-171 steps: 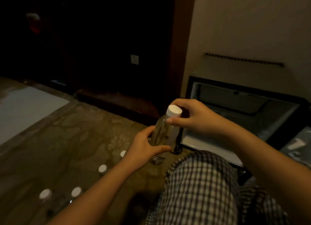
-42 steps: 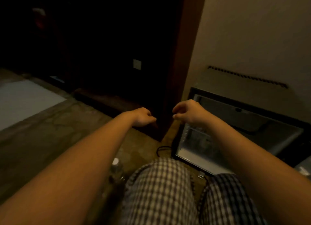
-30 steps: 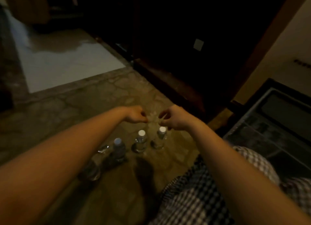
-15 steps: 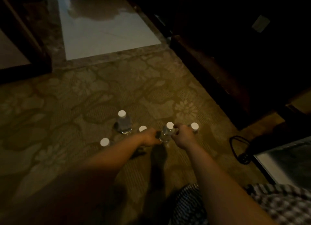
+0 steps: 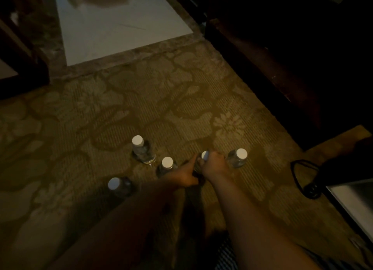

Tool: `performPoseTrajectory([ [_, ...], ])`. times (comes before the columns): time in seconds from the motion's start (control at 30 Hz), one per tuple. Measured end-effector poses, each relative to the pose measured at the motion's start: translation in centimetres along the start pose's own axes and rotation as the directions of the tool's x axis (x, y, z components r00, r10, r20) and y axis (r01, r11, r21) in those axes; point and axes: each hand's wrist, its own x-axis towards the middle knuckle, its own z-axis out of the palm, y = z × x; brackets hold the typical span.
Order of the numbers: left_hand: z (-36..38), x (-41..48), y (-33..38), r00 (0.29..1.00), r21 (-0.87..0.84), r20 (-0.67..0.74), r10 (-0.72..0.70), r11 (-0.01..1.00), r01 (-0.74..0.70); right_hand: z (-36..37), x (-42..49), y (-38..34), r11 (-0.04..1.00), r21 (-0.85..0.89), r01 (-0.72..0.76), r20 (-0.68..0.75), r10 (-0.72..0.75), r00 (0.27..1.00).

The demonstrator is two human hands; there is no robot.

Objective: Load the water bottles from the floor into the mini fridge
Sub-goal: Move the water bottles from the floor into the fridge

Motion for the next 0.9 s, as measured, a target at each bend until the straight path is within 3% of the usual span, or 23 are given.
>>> performPoseTrajectory([
  [0.3, 1.3, -0.9, -1.0, 0.998, -0.229, -0.010, 0.068, 0.971, -0.068, -1.0, -1.0, 1.2, 0.995, 0.069, 0.074, 0.029, -0.076, 0.997],
  [0.5, 1.6, -3.1, -1.2, 0.999, -0.241, -0.019, 0.044, 0.969, -0.047, -2.9, -3.5, 1.8, 0.974, 0.101, 0.203, 0.098, -0.213, 0.972],
  [0.63, 1.8, -5.2, -0.4, 0.999, -0.200, 0.009, 0.032, 0.979, -0.030, -4.7, -5.1, 1.7, 0.958, 0.203, 0.201, 0.147, -0.233, 0.961],
  [0.9, 0.9, -9.9, 3.1, 0.994, -0.187, 0.095, 0.052, 0.982, -0.033, -9.3, -8.9, 1.4, 0.906, 0.338, 0.255, 0.094, -0.302, 0.949],
])
